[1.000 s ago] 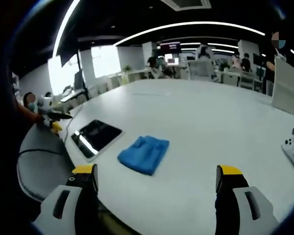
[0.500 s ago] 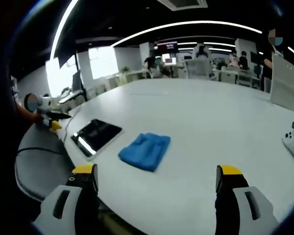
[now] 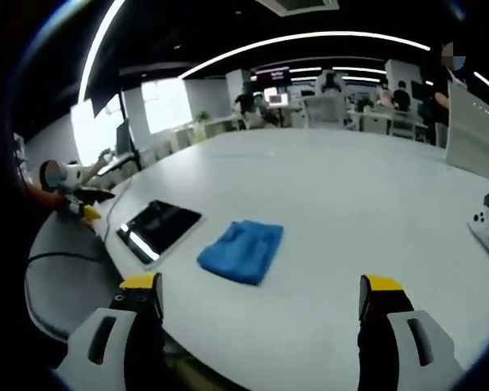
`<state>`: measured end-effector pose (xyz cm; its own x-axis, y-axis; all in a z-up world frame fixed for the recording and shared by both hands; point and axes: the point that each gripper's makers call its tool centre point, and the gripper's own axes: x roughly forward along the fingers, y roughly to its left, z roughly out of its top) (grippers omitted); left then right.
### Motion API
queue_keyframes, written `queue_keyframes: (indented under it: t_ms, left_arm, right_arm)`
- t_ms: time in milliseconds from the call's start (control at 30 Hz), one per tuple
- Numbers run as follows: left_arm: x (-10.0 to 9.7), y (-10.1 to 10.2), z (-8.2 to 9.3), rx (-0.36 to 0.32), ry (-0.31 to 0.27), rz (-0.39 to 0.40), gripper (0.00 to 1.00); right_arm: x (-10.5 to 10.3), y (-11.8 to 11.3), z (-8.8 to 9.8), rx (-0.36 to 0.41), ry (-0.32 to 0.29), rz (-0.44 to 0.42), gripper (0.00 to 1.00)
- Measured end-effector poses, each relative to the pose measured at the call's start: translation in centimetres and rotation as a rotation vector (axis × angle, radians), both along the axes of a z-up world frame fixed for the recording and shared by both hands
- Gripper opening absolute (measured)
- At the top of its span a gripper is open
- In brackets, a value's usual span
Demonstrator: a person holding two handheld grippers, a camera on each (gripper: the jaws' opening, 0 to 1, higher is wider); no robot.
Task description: Wipe the mirror surface with the cleaning cloth until all visible marks leave the cleaned area.
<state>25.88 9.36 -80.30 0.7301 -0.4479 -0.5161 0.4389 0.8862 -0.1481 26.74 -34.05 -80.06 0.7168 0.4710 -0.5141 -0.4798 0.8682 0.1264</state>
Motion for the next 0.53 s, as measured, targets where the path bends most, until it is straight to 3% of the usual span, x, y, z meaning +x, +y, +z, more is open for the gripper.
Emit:
queue_keyframes:
  t_ms: [67,133,200,300,333,533]
  left_arm:
    - [0.6,0.3,1.6,-0.109,-0.024,0.075,1.00]
    - [0.2,0.3,2.1,-0.078,-0.040,0.054,1.00]
    - [0.0,-0.2,1.4,-0.054,-0.050,0.038,1.00]
    - [-0.4,-0.7,0.1,-0.013,0.005,0.001,1.00]
    - [-0.2,-0.6,0.3,-0.006,-0.023,0.004,1.00]
    - [-0.1,-0.6,0.3,0.008,-0.042,-0.013,1.00]
  right_arm:
    - [0.1,0.0,0.2,0.011,-0.002,-0.006,1.00]
    - [0.1,0.0,0.0,-0.002,0.001,-0.003,1.00]
    - [-0.2,-0.4,-1.0,-0.065,0.025,0.014,1.00]
    - [-0.4,-0.7,-1.9,-0.076,0.062,-0.002,1.00]
    - [-0.5,-0.7,-2.1,-0.081,0.069,-0.005,1.00]
    - [-0.6,-0.4,-1.7,-0.047,0.051,-0.017,1.00]
